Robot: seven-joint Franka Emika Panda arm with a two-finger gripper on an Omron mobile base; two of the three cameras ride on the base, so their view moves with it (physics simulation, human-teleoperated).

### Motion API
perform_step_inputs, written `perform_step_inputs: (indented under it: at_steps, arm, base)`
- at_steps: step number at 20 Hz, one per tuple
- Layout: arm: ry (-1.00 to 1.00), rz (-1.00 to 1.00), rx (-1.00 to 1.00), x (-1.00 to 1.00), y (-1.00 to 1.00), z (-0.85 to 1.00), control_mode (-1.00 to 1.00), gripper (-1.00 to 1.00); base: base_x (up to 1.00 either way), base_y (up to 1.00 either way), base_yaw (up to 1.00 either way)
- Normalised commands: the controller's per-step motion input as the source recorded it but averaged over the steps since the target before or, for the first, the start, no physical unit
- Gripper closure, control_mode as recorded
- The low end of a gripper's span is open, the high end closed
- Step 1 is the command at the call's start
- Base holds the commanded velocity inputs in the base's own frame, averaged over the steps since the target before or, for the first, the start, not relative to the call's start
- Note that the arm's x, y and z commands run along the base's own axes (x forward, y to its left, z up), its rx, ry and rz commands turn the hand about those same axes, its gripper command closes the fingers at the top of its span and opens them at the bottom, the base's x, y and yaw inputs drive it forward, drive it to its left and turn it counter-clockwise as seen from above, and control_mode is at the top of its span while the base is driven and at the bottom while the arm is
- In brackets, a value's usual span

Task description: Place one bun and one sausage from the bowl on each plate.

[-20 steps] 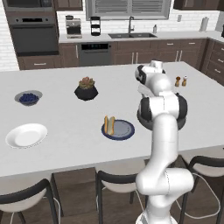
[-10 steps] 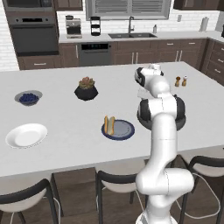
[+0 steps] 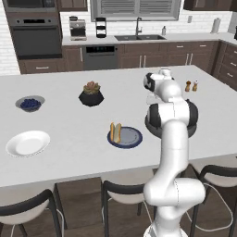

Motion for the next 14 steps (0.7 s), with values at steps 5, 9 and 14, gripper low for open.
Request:
perform_step_inputs:
  at_steps: [5,9,14]
  arm:
    - [-0.03,0.0,0.0,0.04,0.14,-0.2,-1.0,-1.0]
    - [0.0,0.0,0.0,0.01,0.12,-0.26,-1.0,1.0]
    - [0.02,0.0,-0.01,0.07,0.04,-0.05,-1.0,1.0]
  base:
    - [0.0,0.0,0.0]
    - [0.0,0.0,0.0]
    - [0.0,0.0,0.0]
